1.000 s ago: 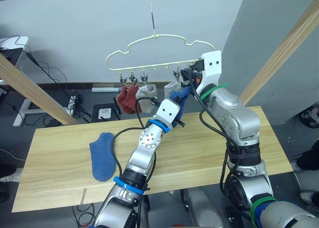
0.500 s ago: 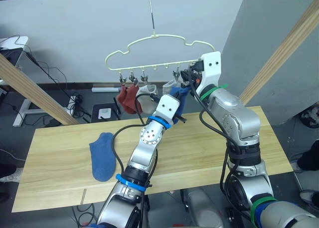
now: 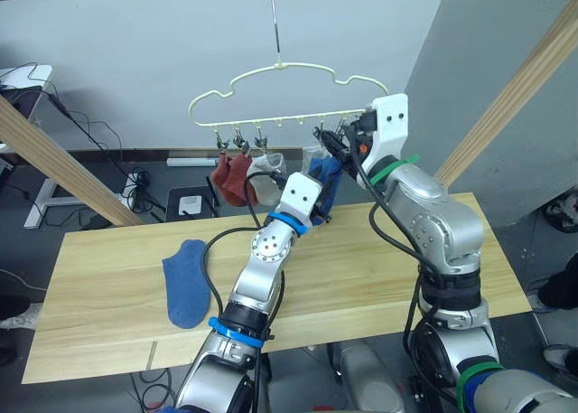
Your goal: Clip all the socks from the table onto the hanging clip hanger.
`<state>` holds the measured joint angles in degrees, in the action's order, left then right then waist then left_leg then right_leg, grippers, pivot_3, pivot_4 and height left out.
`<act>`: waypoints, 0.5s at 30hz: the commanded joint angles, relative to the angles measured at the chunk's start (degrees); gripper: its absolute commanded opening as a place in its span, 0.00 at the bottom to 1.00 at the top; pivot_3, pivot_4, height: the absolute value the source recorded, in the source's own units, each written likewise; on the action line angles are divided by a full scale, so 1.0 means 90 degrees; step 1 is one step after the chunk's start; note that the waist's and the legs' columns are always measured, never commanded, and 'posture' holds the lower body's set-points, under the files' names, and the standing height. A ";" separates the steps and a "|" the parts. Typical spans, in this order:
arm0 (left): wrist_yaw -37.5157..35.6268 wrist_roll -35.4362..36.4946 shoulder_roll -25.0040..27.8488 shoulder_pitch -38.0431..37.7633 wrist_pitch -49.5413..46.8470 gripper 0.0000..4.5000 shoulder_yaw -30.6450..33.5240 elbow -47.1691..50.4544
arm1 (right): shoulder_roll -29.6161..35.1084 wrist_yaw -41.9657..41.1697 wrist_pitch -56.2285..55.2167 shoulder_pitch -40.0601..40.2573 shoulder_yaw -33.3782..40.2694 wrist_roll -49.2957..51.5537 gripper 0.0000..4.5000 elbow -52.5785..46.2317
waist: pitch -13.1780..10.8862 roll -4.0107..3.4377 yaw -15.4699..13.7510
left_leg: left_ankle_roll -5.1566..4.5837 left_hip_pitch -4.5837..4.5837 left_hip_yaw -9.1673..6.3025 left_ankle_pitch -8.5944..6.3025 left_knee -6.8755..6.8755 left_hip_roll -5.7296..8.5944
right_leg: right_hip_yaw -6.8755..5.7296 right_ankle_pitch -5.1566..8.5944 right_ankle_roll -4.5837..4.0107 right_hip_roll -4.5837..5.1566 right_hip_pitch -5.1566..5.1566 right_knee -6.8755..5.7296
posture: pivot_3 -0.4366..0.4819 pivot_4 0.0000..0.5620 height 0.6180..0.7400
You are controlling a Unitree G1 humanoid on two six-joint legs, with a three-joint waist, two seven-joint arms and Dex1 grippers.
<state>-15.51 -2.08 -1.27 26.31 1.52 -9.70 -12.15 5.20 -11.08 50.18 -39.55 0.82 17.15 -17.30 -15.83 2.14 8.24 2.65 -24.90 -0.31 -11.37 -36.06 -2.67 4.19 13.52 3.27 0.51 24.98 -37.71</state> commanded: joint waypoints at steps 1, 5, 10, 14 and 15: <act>-0.0305 0.0212 0.0107 -0.0125 -0.0160 0.66 -0.0061 0.0575 | 0.0324 -0.0174 0.0155 0.0135 -0.0072 0.0140 0.50 -0.0769 | 0.0000 0.0000 0.0005 | 0.0000 0.0000 0.0000 0.0000 0.0001 0.0000 | 0.0000 0.0000 0.0000 0.0000 0.0001 0.0000 | 0.24 0.49 1.00; -0.0843 0.0526 0.0428 -0.0281 -0.0462 0.66 -0.0041 0.1140 | 0.0824 -0.0379 0.0170 0.0484 -0.0220 0.0095 0.50 -0.1403 | 0.0000 0.0000 0.0008 | 0.0000 0.0000 0.0000 0.0000 0.0002 0.0000 | 0.0000 0.0001 0.0001 0.0000 0.0001 0.0002 | 0.24 0.49 1.00; -0.1945 0.1336 0.1222 -0.0430 -0.1170 0.66 0.0068 0.2085 | 0.1051 -0.0156 0.0019 0.0955 -0.0105 -0.0112 0.50 -0.1904 | 0.0000 0.0000 0.0018 | 0.0000 0.0000 0.0001 0.0000 0.0003 -0.0002 | 0.0001 0.0001 0.0001 -0.0001 0.0003 0.0002 | 0.23 0.48 1.00; -0.2628 0.2013 0.1914 -0.0389 -0.1858 0.67 0.0324 0.2693 | 0.0915 0.0231 -0.0235 0.1079 -0.0141 -0.0389 0.42 -0.1713 | 0.0000 0.0000 0.0033 | 0.0001 0.0001 0.0001 0.0001 0.0001 -0.0003 | 0.0002 0.0001 0.0000 -0.0001 0.0005 0.0001 | 0.24 0.48 1.00; -0.2709 0.2131 0.2030 -0.0354 -0.1990 0.67 0.0382 0.2766 | 0.0857 0.0303 -0.0270 0.1080 -0.0151 -0.0431 0.38 -0.1648 | 0.0000 0.0000 0.0037 | 0.0001 0.0002 0.0001 0.0001 0.0001 -0.0003 | 0.0002 0.0001 0.0000 -0.0001 0.0005 0.0001 | 0.24 0.47 1.00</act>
<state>-38.07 14.48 16.43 22.57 -14.71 -7.32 9.38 13.39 -9.70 49.64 -29.84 -1.11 14.41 -31.26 -15.82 2.14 8.57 2.66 -24.88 -0.31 -11.37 -36.05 -2.70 4.21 13.53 3.27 0.50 25.02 -37.70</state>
